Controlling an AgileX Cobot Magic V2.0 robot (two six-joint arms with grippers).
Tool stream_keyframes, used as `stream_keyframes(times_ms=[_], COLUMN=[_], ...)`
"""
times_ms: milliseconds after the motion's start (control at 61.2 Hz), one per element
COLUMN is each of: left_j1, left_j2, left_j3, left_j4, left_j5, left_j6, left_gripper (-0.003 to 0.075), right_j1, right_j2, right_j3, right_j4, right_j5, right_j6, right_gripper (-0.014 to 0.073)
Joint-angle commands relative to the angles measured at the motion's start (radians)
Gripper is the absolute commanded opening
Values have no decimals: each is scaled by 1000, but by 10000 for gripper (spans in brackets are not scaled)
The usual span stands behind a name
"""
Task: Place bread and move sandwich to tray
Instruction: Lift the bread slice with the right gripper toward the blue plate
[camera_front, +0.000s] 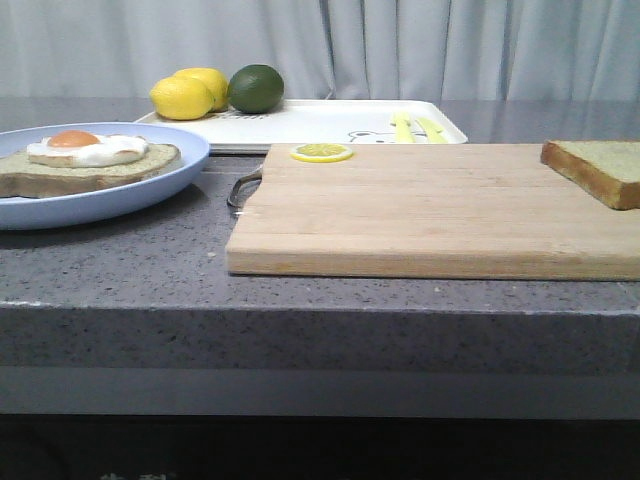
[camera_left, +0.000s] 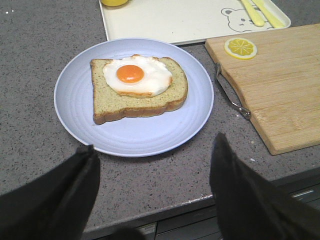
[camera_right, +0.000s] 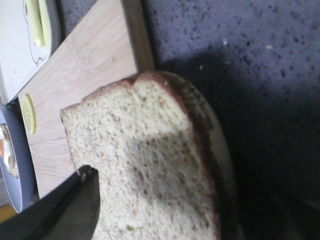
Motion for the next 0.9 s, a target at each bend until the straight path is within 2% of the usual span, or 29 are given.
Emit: stream_keyframes(times_ms=[0, 343, 686, 882], left_j1=[-9, -9, -9, -9], left_j2=[7, 7, 7, 7], left_j3=[-29, -29, -29, -29], left_j4=[-4, -4, -2, -2], left_j5=[-70, -70, -70, -78], left_j6=[0, 0, -1, -1], left_gripper=[470, 470, 470, 470], right_j1=[-4, -4, 2, 15], right_j2=[-35, -39, -90, -176], right_j3=[-26, -26, -26, -24], right_j4=[69, 88, 186, 327], right_j5=[144, 144, 145, 145], right_j6=[-28, -29, -35, -35], right_gripper=[539, 230, 87, 54])
